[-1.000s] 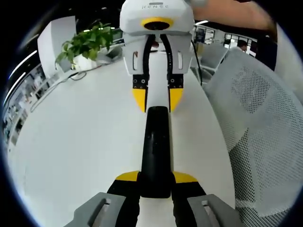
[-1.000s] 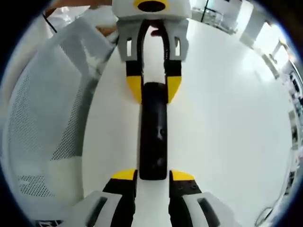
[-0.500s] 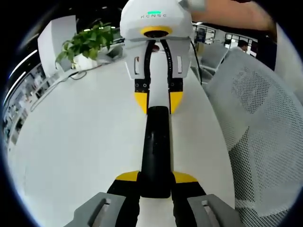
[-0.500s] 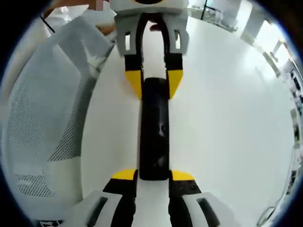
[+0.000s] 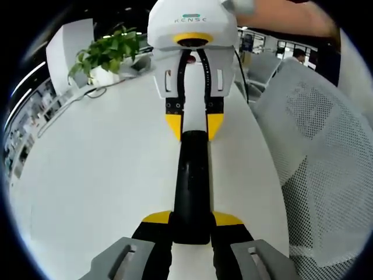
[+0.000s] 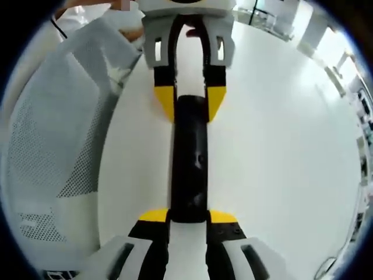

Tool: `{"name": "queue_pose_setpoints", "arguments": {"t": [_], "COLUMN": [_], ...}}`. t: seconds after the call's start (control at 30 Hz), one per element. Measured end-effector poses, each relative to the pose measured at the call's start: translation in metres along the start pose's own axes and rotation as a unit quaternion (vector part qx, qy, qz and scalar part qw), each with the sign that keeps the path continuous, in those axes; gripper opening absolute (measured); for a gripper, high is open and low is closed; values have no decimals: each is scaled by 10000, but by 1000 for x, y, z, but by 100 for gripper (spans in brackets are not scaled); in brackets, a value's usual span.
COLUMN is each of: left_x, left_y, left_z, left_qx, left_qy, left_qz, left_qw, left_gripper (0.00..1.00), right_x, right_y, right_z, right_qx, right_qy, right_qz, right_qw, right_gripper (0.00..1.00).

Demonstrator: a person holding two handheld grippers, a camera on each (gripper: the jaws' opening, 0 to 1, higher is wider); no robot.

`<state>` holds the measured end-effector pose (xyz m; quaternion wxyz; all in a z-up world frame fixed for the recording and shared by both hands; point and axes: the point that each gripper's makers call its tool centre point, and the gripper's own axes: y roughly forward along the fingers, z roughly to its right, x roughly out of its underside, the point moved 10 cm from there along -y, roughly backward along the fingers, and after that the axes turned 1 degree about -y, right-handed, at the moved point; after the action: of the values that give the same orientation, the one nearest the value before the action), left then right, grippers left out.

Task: Press the specified remote control buttons in sequence, fully releasing each button before pressing the next.

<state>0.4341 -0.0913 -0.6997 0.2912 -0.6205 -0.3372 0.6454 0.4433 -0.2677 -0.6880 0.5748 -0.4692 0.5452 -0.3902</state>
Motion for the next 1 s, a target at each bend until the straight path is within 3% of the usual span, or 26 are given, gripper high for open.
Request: {"name": "queue_pose_setpoints", "arguments": {"t": [1.0], "left_x": [3], "left_y": [-6], "left_z": [-7], "left_qx": [-199], "left_qy": [111], "left_qz": [-174], "left_qw": [9996], "left_gripper": [24], "right_x": [-6], "right_y": [-3], "right_z": [9], "right_qx": [167], "right_qy": [-95], "right_qz": [193], "right_qw": [9996], "right_gripper": [19]}}
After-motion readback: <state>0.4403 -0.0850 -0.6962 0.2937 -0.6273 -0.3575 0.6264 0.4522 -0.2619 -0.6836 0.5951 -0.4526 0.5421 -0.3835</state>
